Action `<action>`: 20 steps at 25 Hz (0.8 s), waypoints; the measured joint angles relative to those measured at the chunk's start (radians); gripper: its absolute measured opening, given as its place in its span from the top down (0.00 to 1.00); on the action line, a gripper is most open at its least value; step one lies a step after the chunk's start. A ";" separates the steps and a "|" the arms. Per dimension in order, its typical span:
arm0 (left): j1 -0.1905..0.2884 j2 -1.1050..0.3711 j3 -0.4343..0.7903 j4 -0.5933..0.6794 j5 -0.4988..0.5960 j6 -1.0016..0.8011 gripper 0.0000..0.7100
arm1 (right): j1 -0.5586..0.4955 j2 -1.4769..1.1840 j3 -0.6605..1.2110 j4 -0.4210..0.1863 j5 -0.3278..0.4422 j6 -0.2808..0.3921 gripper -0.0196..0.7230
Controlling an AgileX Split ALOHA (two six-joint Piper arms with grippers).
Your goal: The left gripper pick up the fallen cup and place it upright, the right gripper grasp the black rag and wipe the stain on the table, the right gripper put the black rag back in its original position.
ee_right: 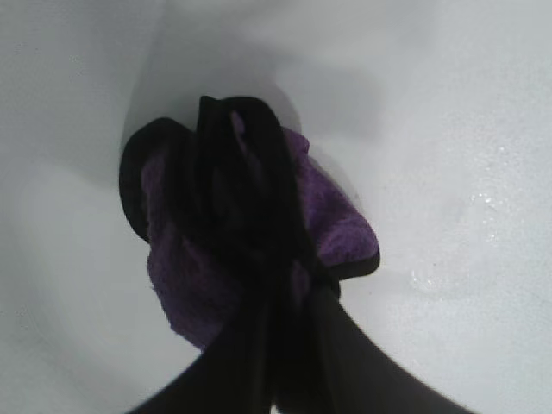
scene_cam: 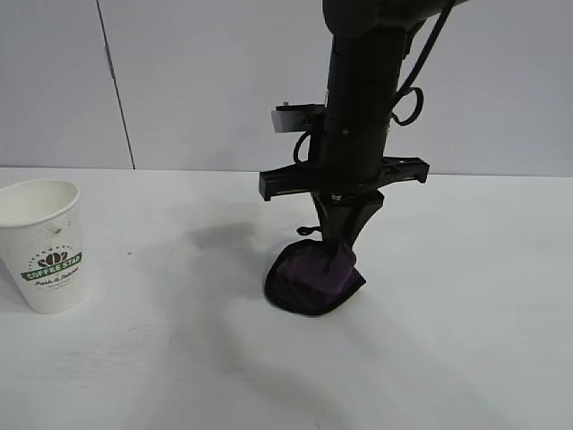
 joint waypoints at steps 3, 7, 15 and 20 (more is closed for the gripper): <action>0.000 0.000 0.000 -0.001 0.000 0.000 0.03 | 0.000 0.000 0.000 0.000 0.000 0.014 0.44; 0.000 0.000 0.000 -0.001 0.000 0.000 0.03 | 0.000 0.000 0.000 -0.002 0.000 0.032 0.31; 0.000 0.000 0.000 -0.001 0.000 0.000 0.03 | -0.002 -0.051 0.000 -0.088 0.013 0.083 0.30; 0.000 0.000 0.000 -0.001 0.000 0.000 0.03 | -0.063 -0.157 0.000 -0.258 0.092 0.167 0.30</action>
